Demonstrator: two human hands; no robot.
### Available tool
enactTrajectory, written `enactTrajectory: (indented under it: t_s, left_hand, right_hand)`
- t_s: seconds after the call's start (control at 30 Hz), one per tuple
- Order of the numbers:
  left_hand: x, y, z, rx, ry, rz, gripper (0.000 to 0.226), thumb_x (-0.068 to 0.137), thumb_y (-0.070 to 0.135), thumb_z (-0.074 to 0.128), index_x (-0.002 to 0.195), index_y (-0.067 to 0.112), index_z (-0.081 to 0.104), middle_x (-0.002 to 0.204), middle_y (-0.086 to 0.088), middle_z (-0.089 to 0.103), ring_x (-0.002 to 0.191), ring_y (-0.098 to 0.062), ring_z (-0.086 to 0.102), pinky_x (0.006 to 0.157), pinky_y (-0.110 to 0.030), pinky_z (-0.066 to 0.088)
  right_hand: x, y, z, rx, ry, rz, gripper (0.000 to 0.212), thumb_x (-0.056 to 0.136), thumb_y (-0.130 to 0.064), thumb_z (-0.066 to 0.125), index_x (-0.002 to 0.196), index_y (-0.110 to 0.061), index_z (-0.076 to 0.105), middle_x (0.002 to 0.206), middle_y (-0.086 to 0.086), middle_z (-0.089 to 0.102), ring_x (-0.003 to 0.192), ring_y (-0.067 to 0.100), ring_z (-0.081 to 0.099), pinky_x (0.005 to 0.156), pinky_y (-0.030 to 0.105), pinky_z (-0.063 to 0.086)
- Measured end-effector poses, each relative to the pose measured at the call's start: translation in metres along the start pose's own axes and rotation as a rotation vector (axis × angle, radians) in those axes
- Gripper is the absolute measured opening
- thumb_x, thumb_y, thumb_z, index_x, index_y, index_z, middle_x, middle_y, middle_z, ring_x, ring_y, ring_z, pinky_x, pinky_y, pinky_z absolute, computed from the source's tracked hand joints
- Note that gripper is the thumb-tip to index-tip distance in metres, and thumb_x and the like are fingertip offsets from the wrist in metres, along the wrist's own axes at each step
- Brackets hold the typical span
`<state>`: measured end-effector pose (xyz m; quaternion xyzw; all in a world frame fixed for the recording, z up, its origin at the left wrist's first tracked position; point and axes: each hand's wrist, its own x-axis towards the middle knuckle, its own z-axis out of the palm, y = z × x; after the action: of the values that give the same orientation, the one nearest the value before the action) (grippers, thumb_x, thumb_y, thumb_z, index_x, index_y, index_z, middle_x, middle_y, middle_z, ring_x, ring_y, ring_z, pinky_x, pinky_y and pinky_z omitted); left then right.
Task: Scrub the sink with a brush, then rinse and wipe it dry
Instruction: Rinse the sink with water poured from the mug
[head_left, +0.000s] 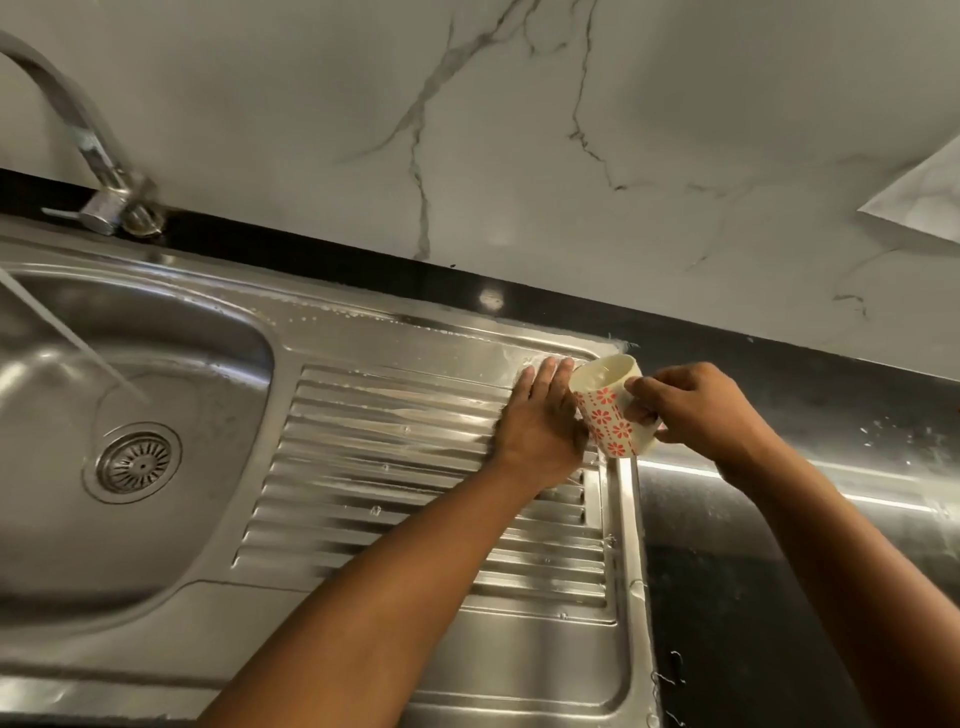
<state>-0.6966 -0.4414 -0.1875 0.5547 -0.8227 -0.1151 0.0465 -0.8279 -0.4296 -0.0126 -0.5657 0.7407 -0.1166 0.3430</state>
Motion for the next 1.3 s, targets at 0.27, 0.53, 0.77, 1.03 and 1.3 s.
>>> enactTrajectory:
  t_s: [0.27, 0.53, 0.77, 1.03, 1.3]
  left_hand:
    - [-0.04, -0.031, -0.008, -0.054, 0.029, -0.266, 0.076, 0.106, 0.052, 0.009, 0.164, 0.006, -0.005, 0.171, -0.018, -0.012, 0.159, -0.034, -0.013, 0.128, -0.055, -0.001]
    - [-0.009, -0.013, -0.012, 0.02, -0.058, 0.064, 0.066, 0.107, 0.044, 0.023, 0.162, 0.008, 0.023, 0.169, -0.016, 0.027, 0.159, -0.033, 0.015, 0.129, -0.055, 0.007]
    - [-0.012, -0.058, -0.02, 0.016, -0.03, -0.004, 0.066, 0.108, 0.047, 0.015, 0.166, 0.014, 0.013, 0.173, -0.01, 0.016, 0.161, -0.027, 0.005, 0.13, -0.05, 0.006]
    - [-0.069, -0.149, -0.037, -0.037, 0.063, -0.267, 0.066, 0.108, 0.052, 0.004, 0.165, 0.019, -0.003, 0.174, -0.005, -0.002, 0.16, -0.025, -0.006, 0.131, -0.049, 0.004]
    - [-0.102, -0.177, -0.052, -0.029, 0.043, -0.534, 0.073, 0.106, 0.054, 0.003, 0.164, 0.01, -0.003, 0.173, -0.014, -0.007, 0.16, -0.03, -0.006, 0.13, -0.051, 0.0]
  right_hand:
    - [0.013, -0.02, 0.0, 0.074, -0.111, -0.042, 0.021, 0.102, -0.025, 0.063, 0.097, -0.009, 0.075, 0.093, 0.002, 0.078, 0.086, 0.018, 0.076, 0.08, 0.034, 0.062]
    - [0.028, -0.032, -0.013, -0.016, -0.064, -0.075, 0.018, 0.101, -0.024, 0.063, 0.096, -0.012, 0.075, 0.095, 0.005, 0.076, 0.087, 0.02, 0.073, 0.072, 0.029, 0.056]
    - [0.051, -0.058, 0.019, -0.512, -0.029, -0.265, 0.032, 0.101, -0.031, 0.059, 0.105, -0.006, 0.078, 0.089, 0.006, 0.074, 0.072, 0.021, 0.073, 0.066, 0.037, 0.063]
    - [0.054, -0.095, 0.055, -0.405, -0.127, -0.357, 0.029, 0.102, -0.031, 0.06, 0.108, -0.009, 0.078, 0.101, 0.005, 0.078, 0.075, 0.018, 0.074, 0.056, 0.02, 0.048]
    - [0.025, -0.076, 0.02, 0.253, -0.205, -0.119, 0.019, 0.101, -0.021, 0.062, 0.097, -0.01, 0.077, 0.094, 0.003, 0.079, 0.094, 0.019, 0.073, 0.078, 0.029, 0.057]
